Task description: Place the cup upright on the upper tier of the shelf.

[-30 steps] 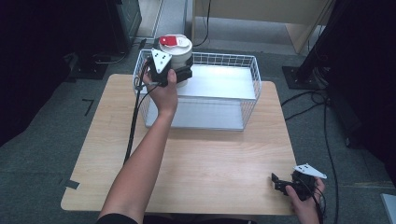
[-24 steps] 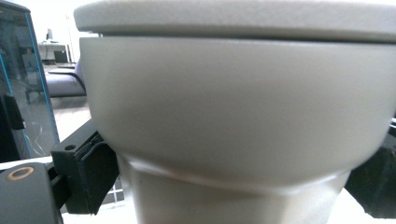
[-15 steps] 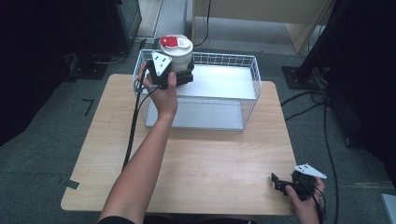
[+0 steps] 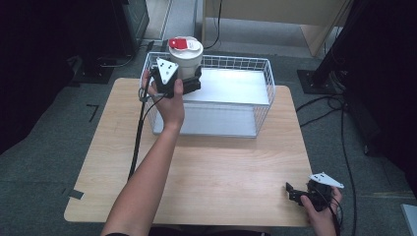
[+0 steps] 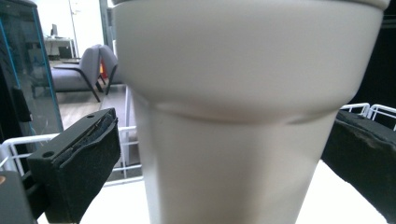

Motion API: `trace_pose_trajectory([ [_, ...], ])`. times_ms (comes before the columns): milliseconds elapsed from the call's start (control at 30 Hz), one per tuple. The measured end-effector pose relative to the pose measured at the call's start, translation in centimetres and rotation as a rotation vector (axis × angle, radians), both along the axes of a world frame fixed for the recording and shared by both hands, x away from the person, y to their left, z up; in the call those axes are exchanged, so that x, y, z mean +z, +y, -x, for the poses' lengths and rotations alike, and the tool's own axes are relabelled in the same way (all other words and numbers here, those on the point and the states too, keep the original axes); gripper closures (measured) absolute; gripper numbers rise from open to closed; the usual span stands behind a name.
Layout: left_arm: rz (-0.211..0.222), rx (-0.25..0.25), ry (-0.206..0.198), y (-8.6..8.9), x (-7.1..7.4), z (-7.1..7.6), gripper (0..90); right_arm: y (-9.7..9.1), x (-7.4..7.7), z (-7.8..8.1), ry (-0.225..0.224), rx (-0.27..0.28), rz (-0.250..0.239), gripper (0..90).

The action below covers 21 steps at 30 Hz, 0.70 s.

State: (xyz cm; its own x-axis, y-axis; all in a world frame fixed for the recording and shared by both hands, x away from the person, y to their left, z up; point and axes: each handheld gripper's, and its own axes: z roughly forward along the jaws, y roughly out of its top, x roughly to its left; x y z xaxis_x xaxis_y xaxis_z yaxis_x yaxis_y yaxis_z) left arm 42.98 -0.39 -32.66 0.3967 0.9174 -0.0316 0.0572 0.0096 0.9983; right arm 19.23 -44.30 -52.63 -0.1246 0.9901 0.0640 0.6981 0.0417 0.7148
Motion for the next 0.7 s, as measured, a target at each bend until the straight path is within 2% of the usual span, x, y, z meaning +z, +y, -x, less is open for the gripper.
trace_pose_trajectory([
  [100,0.004,-0.002,-0.002,0.3,0.0,0.4,0.0,0.0,0.0,0.0,0.0,-0.001,0.003,0.0],
  [300,-0.014,-0.001,-0.009,0.7,-0.3,1.4,0.0,0.0,0.0,0.0,0.0,-0.001,0.002,0.0],
  [467,0.013,0.005,-0.014,1.1,-0.3,2.5,0.0,0.1,0.0,0.0,0.0,0.0,0.006,0.0],
  [700,0.015,-0.008,-0.035,1.3,-0.5,4.5,0.0,0.1,0.0,0.0,0.002,0.0,0.009,0.0],
])
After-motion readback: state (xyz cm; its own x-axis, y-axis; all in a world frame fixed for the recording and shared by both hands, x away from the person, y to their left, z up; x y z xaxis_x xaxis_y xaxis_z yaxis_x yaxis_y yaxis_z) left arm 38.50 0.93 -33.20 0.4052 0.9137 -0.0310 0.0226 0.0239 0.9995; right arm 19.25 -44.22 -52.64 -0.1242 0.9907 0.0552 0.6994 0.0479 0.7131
